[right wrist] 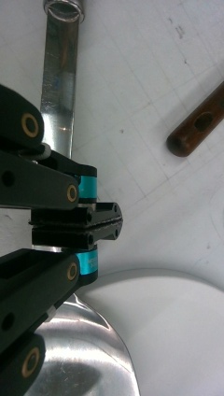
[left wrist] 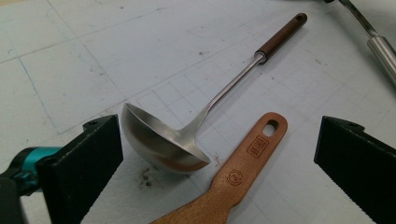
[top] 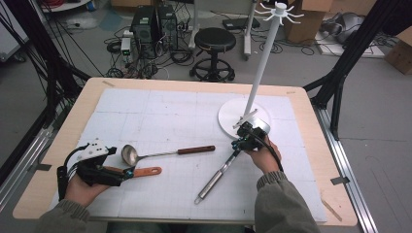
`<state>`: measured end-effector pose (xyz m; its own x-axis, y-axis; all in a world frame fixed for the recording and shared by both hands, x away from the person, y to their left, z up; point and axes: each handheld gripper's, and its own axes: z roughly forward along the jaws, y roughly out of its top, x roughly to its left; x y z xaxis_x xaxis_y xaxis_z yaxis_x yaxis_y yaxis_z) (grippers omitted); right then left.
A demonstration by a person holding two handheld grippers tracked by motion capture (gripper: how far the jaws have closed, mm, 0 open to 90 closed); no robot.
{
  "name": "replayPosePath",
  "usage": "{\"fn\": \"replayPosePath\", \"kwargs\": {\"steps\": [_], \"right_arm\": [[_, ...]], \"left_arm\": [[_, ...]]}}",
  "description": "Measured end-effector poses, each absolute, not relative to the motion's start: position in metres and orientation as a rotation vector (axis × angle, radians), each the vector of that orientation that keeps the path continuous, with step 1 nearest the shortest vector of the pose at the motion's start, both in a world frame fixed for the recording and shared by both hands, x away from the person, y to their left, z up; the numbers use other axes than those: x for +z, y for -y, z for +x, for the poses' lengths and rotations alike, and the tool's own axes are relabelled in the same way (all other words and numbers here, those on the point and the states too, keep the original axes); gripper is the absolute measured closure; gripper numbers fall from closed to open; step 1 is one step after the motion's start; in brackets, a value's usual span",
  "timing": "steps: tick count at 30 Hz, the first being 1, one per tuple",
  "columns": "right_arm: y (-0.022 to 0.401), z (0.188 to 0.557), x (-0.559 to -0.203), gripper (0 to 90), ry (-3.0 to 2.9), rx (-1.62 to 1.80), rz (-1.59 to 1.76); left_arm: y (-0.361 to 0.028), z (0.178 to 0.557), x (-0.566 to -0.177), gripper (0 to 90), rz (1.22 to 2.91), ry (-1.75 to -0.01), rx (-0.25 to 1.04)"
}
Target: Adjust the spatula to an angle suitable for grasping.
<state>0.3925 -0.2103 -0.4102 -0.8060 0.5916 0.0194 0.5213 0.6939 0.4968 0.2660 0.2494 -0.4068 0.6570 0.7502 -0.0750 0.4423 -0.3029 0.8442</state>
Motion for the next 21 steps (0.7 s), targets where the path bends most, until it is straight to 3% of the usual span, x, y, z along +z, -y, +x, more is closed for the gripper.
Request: {"fn": "replayPosePath", "kwargs": {"steps": [21], "right_arm": [[0.222, 0.394, -0.414, 89.8, -2.744, 0.688, 0.944]], "left_arm": [[-0.249, 0.266, -0.407, 1.7, 1.948, -0.936, 0.415]]}}
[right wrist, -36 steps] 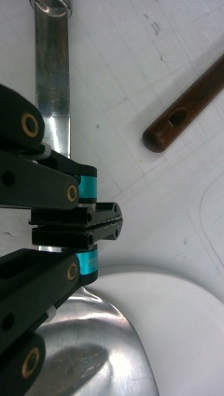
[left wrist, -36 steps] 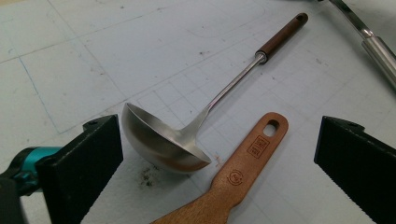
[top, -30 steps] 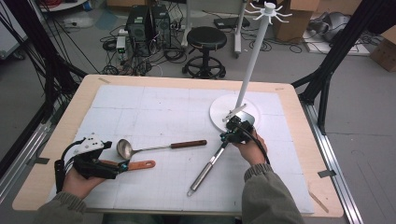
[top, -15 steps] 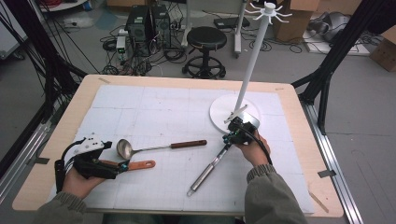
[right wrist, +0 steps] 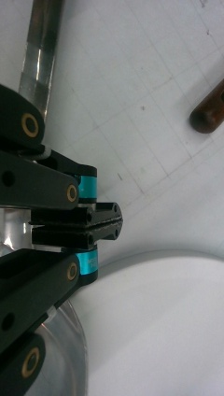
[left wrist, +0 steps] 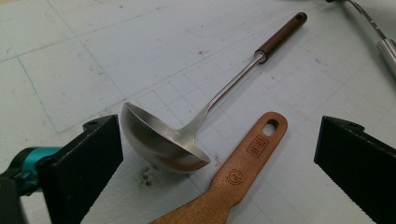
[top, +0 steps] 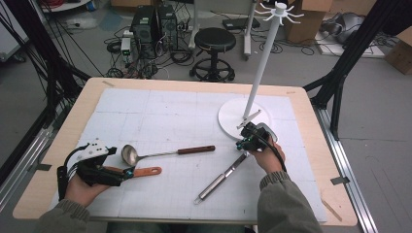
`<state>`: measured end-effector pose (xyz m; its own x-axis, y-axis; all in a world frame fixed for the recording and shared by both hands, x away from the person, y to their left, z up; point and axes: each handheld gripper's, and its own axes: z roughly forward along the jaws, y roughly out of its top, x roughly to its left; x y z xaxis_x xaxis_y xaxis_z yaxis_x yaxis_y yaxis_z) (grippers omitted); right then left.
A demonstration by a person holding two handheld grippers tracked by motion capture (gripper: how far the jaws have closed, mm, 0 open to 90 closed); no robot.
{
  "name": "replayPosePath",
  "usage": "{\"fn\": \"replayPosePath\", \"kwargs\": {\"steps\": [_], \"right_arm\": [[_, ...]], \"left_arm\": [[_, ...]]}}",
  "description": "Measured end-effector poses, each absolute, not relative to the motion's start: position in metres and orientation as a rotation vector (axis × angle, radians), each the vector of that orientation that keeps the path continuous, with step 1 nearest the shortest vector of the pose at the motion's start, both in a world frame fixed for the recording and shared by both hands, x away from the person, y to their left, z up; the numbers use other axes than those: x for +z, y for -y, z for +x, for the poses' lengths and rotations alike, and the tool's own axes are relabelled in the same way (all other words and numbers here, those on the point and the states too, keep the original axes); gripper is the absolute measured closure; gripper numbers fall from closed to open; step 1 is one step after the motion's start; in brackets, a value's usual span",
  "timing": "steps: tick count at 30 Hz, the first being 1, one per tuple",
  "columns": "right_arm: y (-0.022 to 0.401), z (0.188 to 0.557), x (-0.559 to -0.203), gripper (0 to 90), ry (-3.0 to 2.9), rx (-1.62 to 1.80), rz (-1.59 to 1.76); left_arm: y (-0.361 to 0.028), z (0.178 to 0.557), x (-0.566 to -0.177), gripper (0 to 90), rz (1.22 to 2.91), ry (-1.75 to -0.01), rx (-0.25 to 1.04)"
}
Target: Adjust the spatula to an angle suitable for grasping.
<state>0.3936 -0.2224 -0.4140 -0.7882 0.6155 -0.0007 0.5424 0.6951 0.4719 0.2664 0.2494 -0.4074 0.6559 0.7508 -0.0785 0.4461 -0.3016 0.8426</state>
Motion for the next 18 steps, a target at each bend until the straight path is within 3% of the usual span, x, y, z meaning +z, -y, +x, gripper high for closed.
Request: {"fn": "replayPosePath", "kwargs": {"steps": [18], "right_arm": [[0.257, 0.377, -0.421, 89.8, -2.738, 0.705, 0.986]], "left_arm": [[-0.249, 0.266, -0.407, 1.7, 1.947, -0.935, 0.414]]}}
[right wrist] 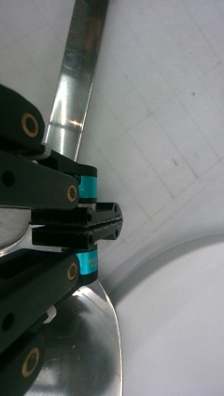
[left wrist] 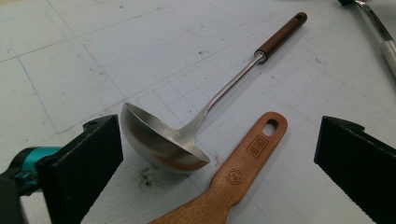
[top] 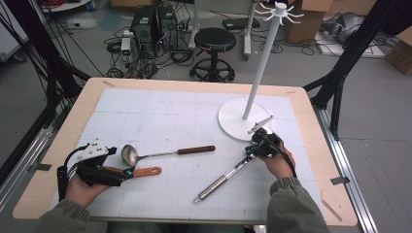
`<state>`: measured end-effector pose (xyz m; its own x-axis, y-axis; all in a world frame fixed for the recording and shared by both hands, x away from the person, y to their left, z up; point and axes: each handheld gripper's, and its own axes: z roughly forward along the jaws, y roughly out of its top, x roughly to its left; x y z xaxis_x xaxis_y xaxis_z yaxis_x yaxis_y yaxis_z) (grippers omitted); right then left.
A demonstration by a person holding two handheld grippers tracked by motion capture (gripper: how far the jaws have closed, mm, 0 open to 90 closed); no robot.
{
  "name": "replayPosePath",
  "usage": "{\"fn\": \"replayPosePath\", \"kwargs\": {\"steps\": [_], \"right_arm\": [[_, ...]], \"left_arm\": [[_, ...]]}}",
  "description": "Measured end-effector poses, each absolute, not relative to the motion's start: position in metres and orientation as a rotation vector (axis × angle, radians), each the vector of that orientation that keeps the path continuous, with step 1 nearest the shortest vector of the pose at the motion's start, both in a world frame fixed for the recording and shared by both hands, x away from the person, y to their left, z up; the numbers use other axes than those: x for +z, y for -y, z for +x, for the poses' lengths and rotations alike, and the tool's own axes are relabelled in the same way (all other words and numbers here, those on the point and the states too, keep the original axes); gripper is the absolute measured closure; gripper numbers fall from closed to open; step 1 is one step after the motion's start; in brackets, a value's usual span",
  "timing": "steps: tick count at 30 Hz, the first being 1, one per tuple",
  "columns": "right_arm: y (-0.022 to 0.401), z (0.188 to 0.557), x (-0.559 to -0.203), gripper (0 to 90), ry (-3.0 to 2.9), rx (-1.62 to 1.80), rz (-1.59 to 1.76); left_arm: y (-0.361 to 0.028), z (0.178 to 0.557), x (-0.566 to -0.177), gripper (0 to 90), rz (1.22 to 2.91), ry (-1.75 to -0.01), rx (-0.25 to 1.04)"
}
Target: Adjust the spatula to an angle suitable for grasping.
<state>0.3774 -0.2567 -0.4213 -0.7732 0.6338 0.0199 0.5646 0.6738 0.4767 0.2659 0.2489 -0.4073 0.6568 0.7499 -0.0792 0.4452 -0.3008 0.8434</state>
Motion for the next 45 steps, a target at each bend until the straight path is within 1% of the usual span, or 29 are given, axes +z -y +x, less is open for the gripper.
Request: {"fn": "replayPosePath", "kwargs": {"steps": [18, 21, 28, 37, 45], "right_arm": [[0.288, 0.337, -0.421, 89.8, -2.758, 0.728, 0.978], [0.289, 0.331, -0.419, 89.8, -2.753, 0.781, 0.926], [0.268, 0.314, -0.410, 89.7, -2.826, 0.932, 0.718], [0.238, 0.289, -0.409, 89.7, -2.946, 1.058, 0.409], [0.219, 0.284, -0.416, 89.7, -3.012, 1.048, 0.293]], "left_arm": [[-0.248, 0.266, -0.407, 1.7, 1.947, -0.934, 0.422], [-0.248, 0.266, -0.407, 1.7, 1.948, -0.935, 0.425], [-0.248, 0.265, -0.407, 1.7, 1.949, -0.936, 0.424], [-0.248, 0.266, -0.407, 1.7, 1.953, -0.939, 0.424], [-0.250, 0.266, -0.408, 1.7, 1.945, -0.945, 0.425]]}}
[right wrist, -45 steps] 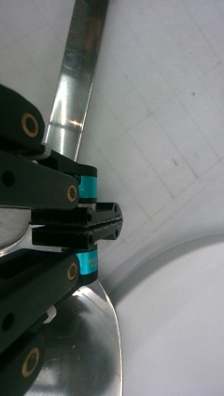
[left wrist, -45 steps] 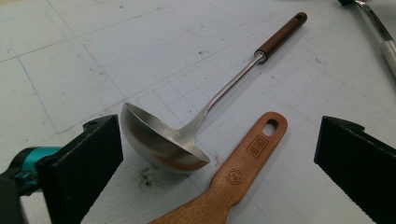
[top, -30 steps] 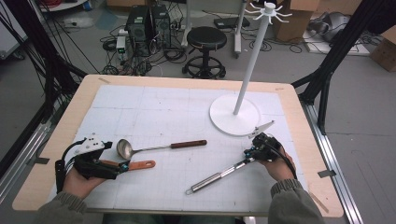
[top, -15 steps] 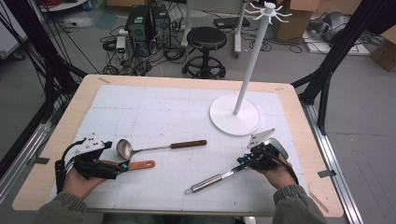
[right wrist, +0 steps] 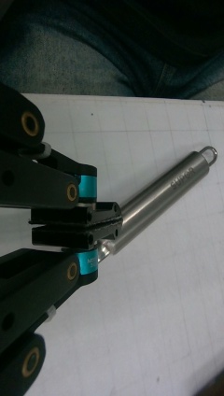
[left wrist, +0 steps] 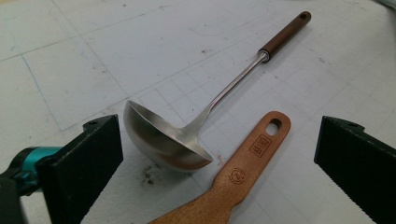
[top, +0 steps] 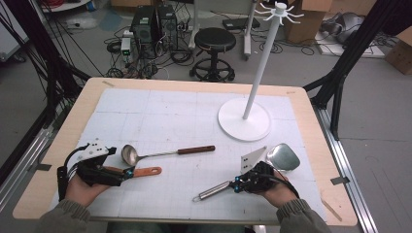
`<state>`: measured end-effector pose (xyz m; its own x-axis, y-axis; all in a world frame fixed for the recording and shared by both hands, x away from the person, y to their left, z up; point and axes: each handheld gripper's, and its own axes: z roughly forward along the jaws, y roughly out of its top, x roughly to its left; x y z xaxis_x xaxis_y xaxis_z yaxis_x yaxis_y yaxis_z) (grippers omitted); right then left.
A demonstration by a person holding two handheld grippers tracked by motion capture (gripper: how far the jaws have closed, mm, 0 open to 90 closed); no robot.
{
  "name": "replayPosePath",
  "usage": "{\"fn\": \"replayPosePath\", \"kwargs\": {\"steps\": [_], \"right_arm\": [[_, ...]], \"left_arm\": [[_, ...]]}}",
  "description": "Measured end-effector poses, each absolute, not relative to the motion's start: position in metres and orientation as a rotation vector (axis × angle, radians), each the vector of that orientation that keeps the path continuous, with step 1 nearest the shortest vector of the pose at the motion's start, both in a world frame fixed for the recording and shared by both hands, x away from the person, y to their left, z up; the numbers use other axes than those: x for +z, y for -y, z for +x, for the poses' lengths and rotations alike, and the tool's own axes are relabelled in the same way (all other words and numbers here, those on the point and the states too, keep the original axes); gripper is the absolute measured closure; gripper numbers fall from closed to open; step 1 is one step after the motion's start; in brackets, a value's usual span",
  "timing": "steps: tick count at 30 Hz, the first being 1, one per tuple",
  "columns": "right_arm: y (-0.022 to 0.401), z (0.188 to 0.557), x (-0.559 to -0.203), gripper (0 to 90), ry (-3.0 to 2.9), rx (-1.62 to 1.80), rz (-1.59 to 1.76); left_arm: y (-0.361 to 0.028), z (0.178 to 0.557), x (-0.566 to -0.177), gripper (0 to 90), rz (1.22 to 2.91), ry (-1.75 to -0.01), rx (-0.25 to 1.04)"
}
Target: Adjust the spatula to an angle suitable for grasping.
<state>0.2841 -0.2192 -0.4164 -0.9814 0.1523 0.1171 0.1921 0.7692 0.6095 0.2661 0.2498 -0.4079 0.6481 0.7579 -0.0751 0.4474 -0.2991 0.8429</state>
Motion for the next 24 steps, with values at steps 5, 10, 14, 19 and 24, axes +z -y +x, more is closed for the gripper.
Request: {"fn": "replayPosePath", "kwargs": {"steps": [5, 10, 14, 19, 24], "right_arm": [[0.207, 0.283, -0.423, 89.7, 2.906, -0.984, -0.229], [0.196, 0.284, -0.425, 89.7, 2.914, -0.972, -0.201], [0.186, 0.287, -0.426, 89.7, 2.930, -0.971, -0.224], [0.176, 0.296, -0.427, 89.7, 2.945, -0.993, -0.277], [0.167, 0.305, -0.427, 89.7, 2.952, -0.995, -0.337]], "left_arm": [[-0.250, 0.266, -0.408, 1.7, 1.953, -0.943, 0.424], [-0.250, 0.266, -0.408, 1.7, 1.947, -0.943, 0.425], [-0.250, 0.266, -0.407, 1.7, 1.948, -0.943, 0.426], [-0.250, 0.266, -0.407, 1.7, 1.946, -0.944, 0.425], [-0.250, 0.266, -0.407, 1.7, 1.949, -0.940, 0.426]]}}
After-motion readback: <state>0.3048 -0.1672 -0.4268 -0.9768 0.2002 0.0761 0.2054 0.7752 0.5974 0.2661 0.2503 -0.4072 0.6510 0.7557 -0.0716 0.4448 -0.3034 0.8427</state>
